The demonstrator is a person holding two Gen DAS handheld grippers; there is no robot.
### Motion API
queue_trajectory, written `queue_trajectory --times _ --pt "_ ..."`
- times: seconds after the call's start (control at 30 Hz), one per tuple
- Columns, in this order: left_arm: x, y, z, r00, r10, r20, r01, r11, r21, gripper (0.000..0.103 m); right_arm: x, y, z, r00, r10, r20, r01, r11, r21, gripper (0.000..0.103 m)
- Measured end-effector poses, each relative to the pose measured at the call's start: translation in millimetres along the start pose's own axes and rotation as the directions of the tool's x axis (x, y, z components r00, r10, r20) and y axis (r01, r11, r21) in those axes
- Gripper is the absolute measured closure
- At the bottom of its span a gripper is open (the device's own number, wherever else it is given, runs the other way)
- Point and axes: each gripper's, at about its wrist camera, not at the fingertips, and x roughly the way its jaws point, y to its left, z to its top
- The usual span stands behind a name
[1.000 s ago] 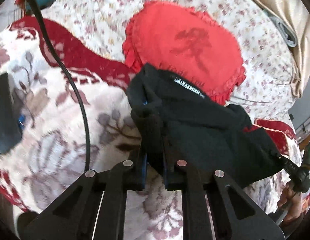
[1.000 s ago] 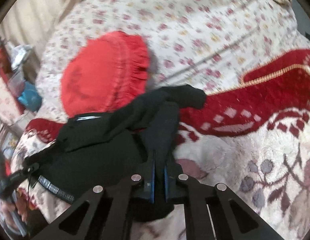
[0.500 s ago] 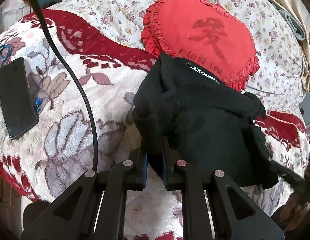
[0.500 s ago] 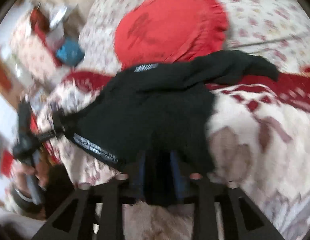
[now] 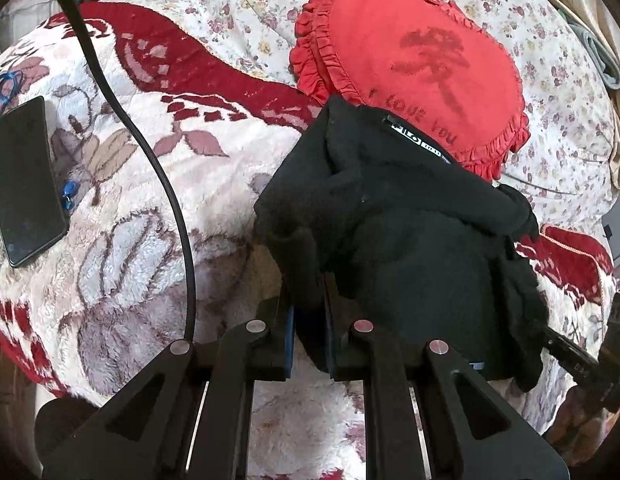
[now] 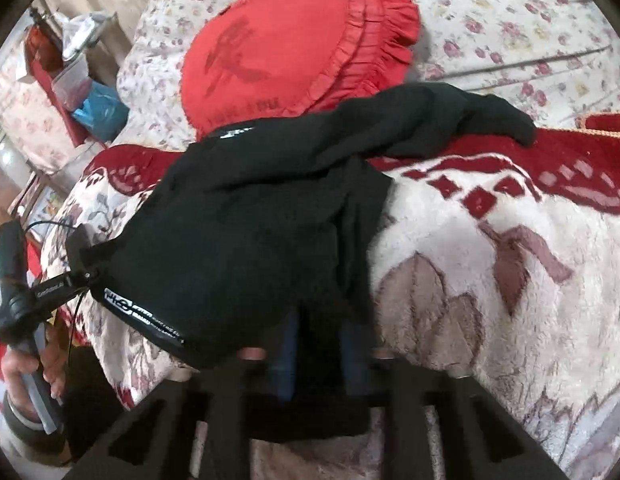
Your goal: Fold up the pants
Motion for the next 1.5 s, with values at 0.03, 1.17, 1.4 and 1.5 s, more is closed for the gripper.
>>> queue_trajectory --times 0.03,1.17,1.4,1.5 --pt "0.5 -0.7 0.2 1.000 -0.001 0.000 0.001 1.000 -0.003 0.092 -8.9 -0.4 0.9 0.999 -0.024 0.032 0.024 1.000 -0.009 0.094" --pt "7.4 -2.8 -11.0 0.989 -0.142 0.032 0.145 0.974 -0.176 0.088 -97.4 -176.7 -28.2 0.955 -0.264 0.133 0.183 0.882 0.434 0.096" --pt "-23.1 -3.5 -4.9 0.977 -0.205 0.062 0.211 0.968 -0.132 0.096 -131.1 -176.0 -30.5 0.944 -0.273 0.186 0.172 0.887 0.428 0.100" --pt "-29.7 -5.2 -8.4 0.977 -0.203 0.060 0.209 0.971 -0.118 0.096 -139.2 -178.2 -33.8 0.941 -0.278 0.193 0.172 0.885 0.432 0.100"
